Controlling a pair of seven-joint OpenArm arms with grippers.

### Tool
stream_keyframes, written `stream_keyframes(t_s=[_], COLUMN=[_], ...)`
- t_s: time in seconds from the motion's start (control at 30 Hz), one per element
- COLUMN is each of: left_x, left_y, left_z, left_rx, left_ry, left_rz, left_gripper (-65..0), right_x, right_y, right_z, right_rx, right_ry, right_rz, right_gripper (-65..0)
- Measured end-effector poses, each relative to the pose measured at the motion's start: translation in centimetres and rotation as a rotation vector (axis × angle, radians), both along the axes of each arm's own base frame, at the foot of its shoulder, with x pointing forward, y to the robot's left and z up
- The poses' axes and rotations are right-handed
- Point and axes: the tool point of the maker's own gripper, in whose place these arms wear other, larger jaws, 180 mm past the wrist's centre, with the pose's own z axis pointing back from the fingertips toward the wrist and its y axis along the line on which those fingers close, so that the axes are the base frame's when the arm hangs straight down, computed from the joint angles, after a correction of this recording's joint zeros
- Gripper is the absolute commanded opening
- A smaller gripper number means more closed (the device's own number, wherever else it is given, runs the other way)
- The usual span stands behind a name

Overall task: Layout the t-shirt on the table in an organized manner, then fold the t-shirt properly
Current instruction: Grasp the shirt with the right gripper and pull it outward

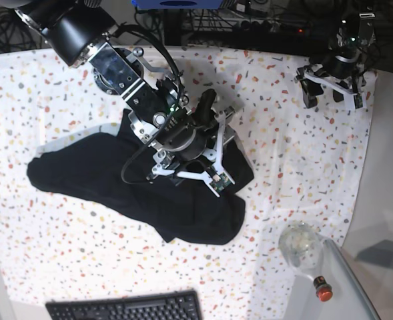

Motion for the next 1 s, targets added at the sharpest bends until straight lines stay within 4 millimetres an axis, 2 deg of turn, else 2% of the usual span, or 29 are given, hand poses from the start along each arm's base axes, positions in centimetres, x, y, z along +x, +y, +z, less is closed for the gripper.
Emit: stream_keyframes(t_s=[0.17,0.33,0.4,0.5,0.63,0.7,0.8,0.9,1.0], left_x=[-0.2,-0.6,-0.5,-0.4,-0.3,-0.3,-0.3,-0.2,-0.1], left_y=[0.0,0.1,0.1,0.1,0.1,0.0,-0.1,-0.3,-0.5], left_z=[-0.1,-0.2,-0.2,-0.2,-0.1,-0.1,-0.2,-0.2,-0.1], left_rx=[0.0,0.003,0.001,0.001,0.001,0.0,-0.001,-0.004,-0.006], left_ry=[0.001,0.013,0.012,0.01,0.007,0.006,0.006,0.006,0.004], left_rz=[0.001,0.001,0.0,0.001,0.001,-0.002,-0.004,-0.007,-0.009], left_gripper=[-20.1,-20.1,-20.1,-20.1,-20.1,-20.1,-20.1,-20.1,-20.1], right_x=[2.2,2.7,2.9,3.4,3.9,3.7,3.0,1.5,-1.4], right_y=[-1.0,-2.9,-3.3,-3.5,-4.9,-6.6,-10.4,-14.8,-19.5], right_z=[-0.7,-3.4,-3.7,-3.3,-1.2,0.4,2.4,3.0,1.9], right_rx=[-0.058,-0.097,-0.095,-0.076,-0.007,0.043,0.089,0.076,0.026], right_ry=[-0.07,-0.019,-0.02,-0.039,-0.071,-0.098,-0.132,-0.157,-0.125], right_rz=[-0.037,-0.099,-0.112,-0.128,-0.21,-0.285,-0.409,-0.513,-0.629], right_gripper=[-28.7,-30.6,-39.6,-65.0,-65.0,-65.0,-65.0,-65.0,-65.0])
